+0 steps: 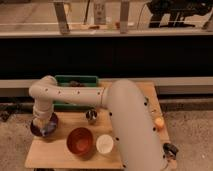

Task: Wipe purple bowl with towel

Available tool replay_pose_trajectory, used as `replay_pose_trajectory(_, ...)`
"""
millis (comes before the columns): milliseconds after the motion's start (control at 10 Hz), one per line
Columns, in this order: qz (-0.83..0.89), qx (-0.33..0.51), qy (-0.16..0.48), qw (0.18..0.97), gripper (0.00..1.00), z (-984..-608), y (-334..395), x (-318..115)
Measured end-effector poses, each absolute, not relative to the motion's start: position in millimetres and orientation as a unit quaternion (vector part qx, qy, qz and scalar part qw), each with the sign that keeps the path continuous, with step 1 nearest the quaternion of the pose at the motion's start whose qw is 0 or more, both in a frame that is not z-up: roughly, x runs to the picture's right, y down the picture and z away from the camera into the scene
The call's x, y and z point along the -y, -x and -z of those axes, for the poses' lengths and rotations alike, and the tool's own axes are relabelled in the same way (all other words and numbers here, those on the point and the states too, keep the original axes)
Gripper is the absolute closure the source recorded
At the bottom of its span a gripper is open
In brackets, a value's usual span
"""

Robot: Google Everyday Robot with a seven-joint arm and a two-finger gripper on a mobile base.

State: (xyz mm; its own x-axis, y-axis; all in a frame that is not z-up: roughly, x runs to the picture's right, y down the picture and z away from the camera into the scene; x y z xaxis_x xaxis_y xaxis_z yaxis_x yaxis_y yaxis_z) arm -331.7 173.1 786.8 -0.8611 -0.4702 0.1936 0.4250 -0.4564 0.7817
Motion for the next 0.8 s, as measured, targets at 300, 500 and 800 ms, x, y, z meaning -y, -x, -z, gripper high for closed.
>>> replay_pose_trajectory(300,0.851,0.45,-0.01,0.27,1.0,-789,332,-166)
replay_pose_trajectory(500,0.85,0.448,-0.002,0.277,1.0,-792,329,-160)
replay_pose_trajectory(800,0.85,0.448,-0.002,0.277,1.0,-792,330,-160)
